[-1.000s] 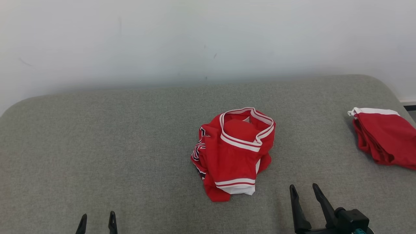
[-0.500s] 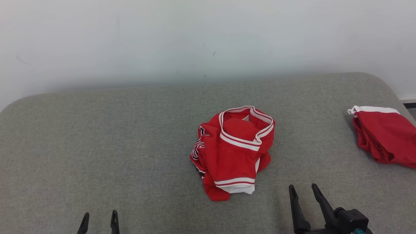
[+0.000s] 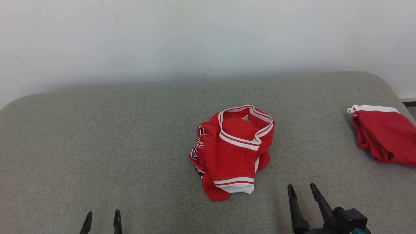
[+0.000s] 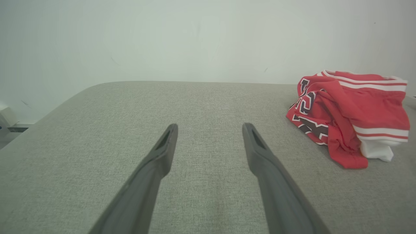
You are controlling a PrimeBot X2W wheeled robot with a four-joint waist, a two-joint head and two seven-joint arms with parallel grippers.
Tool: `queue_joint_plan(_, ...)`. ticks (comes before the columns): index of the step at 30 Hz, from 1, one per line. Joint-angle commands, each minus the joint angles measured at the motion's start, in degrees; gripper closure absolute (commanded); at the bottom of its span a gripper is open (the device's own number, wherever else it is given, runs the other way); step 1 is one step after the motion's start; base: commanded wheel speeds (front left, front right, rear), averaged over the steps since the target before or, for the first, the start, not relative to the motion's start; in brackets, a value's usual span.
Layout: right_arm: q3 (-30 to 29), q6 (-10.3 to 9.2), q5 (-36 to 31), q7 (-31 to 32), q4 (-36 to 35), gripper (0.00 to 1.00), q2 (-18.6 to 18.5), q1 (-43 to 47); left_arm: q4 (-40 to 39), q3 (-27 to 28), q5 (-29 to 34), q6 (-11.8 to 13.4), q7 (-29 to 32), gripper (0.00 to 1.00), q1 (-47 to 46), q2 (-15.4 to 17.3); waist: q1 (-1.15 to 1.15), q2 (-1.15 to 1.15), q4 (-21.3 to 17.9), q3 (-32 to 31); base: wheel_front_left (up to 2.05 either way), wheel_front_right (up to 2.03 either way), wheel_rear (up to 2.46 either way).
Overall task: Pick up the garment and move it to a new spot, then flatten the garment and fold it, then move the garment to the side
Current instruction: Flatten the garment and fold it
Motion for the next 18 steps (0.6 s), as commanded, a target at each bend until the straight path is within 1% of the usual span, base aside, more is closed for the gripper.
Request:
queue_joint_plan(1, 0.15, -0.14, 0.38, -0.39, 0.10, 0.00, 0.11, -0.42, 0.16, -0.24, 0.09, 0.04, -0.17, 0.00, -0.81, -0.13, 0.00, 0.00, -0.15, 0.05, 0.00, 0.00, 0.00)
queue_joint_plan(5, 0.57, -0.14, 0.43, -0.41, 0.18, 0.00, 0.10, -0.74, 0.32, -1.42, -0.34, -0.38, -0.17, 0.00, -1.83, -0.13, 0.00, 0.00, -1.47, 0.19, 0.00, 0.00, 0.00)
queue_joint_plan(6, 0.52, -0.14, 0.47, -0.44, 0.23, 0.00, 0.11, -0.77, 0.90, -2.20, -1.27, -0.47, -0.17, 0.00, -2.06, -0.13, 0.00, 0.00, -1.91, 0.21, 0.00, 0.00, 0.00)
queue_joint_plan(9, 0.83, -0.14, 0.59, -0.50, 0.44, 0.00, 0.11, -1.08, 3.57, -5.85, -2.63, -1.13, -0.17, 0.00, -3.90, -0.13, 0.00, 0.00, -3.86, 0.29, 0.00, 0.00, 0.00)
queue_joint_plan(13, 1.14, -0.14, 0.74, -0.58, 0.64, 0.00, 0.11, -1.47, 7.67, -11.09, -2.90, -1.65, -0.08, 0.00, -8.39, -0.07, 0.00, 0.00, -7.01, 0.80, 0.00, 0.00, 0.00)
queue_joint_plan(16, 1.21, -0.14, 0.87, -0.57, 0.78, 0.00, 0.11, -1.75, 10.82, -15.15, -3.63, -1.94, 2.04, 0.00, -13.99, 0.03, 0.00, 0.00, -9.53, 1.34, 0.00, 0.00, 0.00)
queue_joint_plan(18, 1.16, -0.14, 0.99, -0.65, 0.75, 0.00, 0.10, -1.88, 13.06, -17.27, -5.72, -1.84, 4.52, 0.00, -17.10, 0.02, 0.00, 0.00, -11.24, 1.76, 0.00, 0.00, 0.00)
